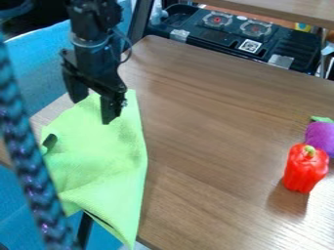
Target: Unfold the cloth from left to the right
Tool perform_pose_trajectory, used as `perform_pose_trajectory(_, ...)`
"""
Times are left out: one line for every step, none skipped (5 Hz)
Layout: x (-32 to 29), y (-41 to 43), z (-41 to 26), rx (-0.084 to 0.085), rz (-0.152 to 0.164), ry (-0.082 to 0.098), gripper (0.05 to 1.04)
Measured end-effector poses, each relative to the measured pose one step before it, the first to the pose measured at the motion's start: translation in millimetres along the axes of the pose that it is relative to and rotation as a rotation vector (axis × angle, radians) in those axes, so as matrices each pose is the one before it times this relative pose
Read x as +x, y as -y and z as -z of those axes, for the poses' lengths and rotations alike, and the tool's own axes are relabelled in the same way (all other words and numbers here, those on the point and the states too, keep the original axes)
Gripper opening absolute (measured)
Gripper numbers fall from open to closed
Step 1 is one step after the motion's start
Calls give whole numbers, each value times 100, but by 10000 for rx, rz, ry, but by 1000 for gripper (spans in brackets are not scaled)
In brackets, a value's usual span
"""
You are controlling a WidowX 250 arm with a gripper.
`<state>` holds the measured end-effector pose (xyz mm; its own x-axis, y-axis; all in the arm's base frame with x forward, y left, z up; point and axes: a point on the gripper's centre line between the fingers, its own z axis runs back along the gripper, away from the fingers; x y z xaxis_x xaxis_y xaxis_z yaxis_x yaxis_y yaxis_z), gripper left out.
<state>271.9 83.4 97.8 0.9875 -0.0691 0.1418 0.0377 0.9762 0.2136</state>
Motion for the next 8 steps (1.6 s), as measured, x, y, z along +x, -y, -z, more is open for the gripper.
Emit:
perform_pose_trajectory(-1423, -735, 1327, 34, -1353, 141, 999)
perform_pose_trajectory(-1027, -838, 743, 80, -1496, 430, 999)
perform_pose_trajectory(-272, -884, 317, 185, -478, 40, 999)
perform_pose_trajectory(-407, -396, 1516, 330, 318, -316, 999)
perform_pose_trajectory(-198, -413, 525, 154, 34, -28, 999)
perform_pose_trajectory(-579, -106, 254, -56, -96, -171, 999)
perform_pose_trajectory(-206, -329, 69, -7, -99, -101, 969)
perform_pose_trajectory(-470, -369, 63, 18, -26, -267, 667)
